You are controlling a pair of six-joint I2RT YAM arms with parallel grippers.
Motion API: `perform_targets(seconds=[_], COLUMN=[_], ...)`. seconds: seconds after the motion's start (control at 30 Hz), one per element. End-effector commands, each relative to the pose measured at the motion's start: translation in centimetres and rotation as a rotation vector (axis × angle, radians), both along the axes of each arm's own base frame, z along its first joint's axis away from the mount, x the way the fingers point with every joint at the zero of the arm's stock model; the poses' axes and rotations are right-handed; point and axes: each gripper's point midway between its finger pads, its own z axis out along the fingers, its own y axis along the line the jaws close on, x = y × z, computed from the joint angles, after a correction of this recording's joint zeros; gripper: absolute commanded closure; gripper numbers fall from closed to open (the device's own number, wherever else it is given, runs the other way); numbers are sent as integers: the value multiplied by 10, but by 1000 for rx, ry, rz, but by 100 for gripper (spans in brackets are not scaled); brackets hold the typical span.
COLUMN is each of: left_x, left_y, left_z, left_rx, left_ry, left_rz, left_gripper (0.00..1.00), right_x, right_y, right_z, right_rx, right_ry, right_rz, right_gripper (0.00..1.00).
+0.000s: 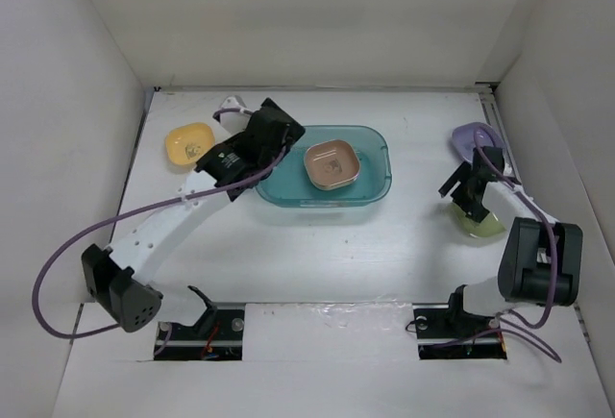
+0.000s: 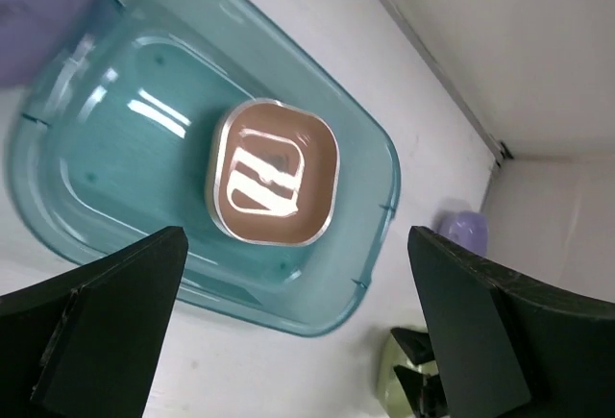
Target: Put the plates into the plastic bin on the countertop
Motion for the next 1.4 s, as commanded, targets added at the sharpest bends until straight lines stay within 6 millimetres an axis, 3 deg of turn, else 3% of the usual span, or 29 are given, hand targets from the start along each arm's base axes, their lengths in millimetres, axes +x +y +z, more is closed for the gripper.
perform_targets(seconds=[0.0,0.03,0.07,0.1,0.17,0.2,0.27,0.3,0.37,0.4,0.43,0.5,0.6,0.63,0.7,0.73,0.77,0.8,0.83,0.87,0.9,0.93,0.97,1.0,1.07,1.1,1.13,1.17,1.37], left_x=[-3,-3,-3,1,-2,0,3,5,13,17,21,25,31,33,39,39,41,40,40,41,39,39,38,36,34,34,34,34,35], left_y=[68,77,99,107,124,142,158,178,184,190,207,212,216,216,215,217,217,221,221,224,224,226,229,231,234,236,236,238,245], left_z=[15,11,21,26,22,18,7,-3,-13,-30,-38,-50,-69,-77,-84,-88,-96,-100,-100,-103,-105,-104,-104,-106,-107,-104,-104,-104,-116], left_rx=[171,186,173,161,204,210,237,243,205,208,193,179,196,200,181,189,185,195,195,206,208,217,227,236,247,255,255,263,250], left_ry=[-39,-37,-63,-93,-101,-91,-67,-36,-6,46,70,107,161,184,196,207,229,245,245,253,264,263,262,273,281,281,281,287,315], left_rz=[110,104,137,138,112,160,178,218,180,163,188,179,202,200,214,220,225,253,253,263,262,272,285,291,301,310,310,317,327], left_gripper=[0,0,0,0,0,0,0,0,0,0,0,0,0,0,0,0,0,0,0,0,0,0,0,0,0,0,0,0,0], right_x=[23,24,23,23,25,24,23,26,27,30,31,30,37,46,50,50,61,62,71,76,79,86,82,86,90,93,96,99,97], right_y=[5,0,1,0,18,26,30,33,41,51,57,76,93,113,134,155,171,197,200,231,246,266,294,314,340,356,358,359,392], right_z=[-7,-10,-15,-23,-32,-41,-40,-37,-21,-12,4,26,82,114,144,157,191,186,191,220,224,204,204,222,187,200,193,163,140], right_rx=[29,11,14,13,70,92,54,54,48,54,42,17,-40,-44,-61,-86,-86,-119,-142,-143,-174,-235,-244,-255,-336,-344,-358,-392,-402], right_ry=[-44,-31,-15,4,-9,5,21,19,-17,-40,-83,-115,-220,-291,-341,-364,-432,-396,-391,-449,-445,-381,-381,-421,-323,-348,-316,-218,-201], right_rz=[35,23,23,30,84,105,117,128,152,169,186,210,226,265,308,362,389,497,522,601,668,800,909,987,1171,1202,1221,1269,1386], right_gripper=[14,18,29,38,57,77,98,100,100,100,100,100,100,100,100,100,100,100,100,100,100,100,100,100,100,100,100,100,100])
